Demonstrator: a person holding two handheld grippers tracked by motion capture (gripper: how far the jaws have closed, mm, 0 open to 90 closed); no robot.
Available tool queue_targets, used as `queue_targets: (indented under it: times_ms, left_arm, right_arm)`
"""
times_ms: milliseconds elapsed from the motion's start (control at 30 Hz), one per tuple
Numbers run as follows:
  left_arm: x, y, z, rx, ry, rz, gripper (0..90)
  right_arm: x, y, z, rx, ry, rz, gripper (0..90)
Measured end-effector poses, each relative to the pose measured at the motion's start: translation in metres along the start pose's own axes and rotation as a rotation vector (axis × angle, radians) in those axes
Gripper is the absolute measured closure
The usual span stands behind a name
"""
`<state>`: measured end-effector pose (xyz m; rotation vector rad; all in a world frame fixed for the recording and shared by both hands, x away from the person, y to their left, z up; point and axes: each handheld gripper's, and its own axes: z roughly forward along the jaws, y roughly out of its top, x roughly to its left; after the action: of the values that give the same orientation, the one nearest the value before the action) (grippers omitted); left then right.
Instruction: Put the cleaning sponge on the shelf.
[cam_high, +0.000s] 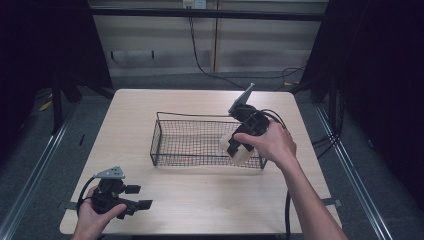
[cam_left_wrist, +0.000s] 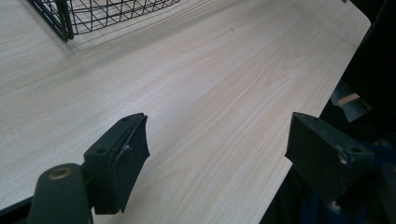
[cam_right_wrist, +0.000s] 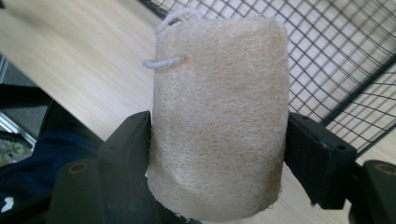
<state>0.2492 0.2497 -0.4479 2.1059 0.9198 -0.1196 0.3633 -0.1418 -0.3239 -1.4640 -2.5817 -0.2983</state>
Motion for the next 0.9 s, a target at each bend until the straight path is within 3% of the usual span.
queue_targets:
  times_ms: [333,633,900]
  left_arm:
    - [0.001,0.000,0.000,0.001,0.001,-0.002,20.6]
    - [0.000,0.000,0.000,0.000,-0.002,-0.002,20.7]
    - [0.001,0.000,0.001,-0.002,-0.004,-0.010,20.7]
  right_arm:
    - [-0.022,0.010,0.005,-0.007,-0.040,0.111,26.7]
    - [-0.034,0.016,0.013,-0.008,-0.085,0.174,26.7]
    - [-0.048,0.014,0.024,-0.028,-0.092,0.241,26.7]
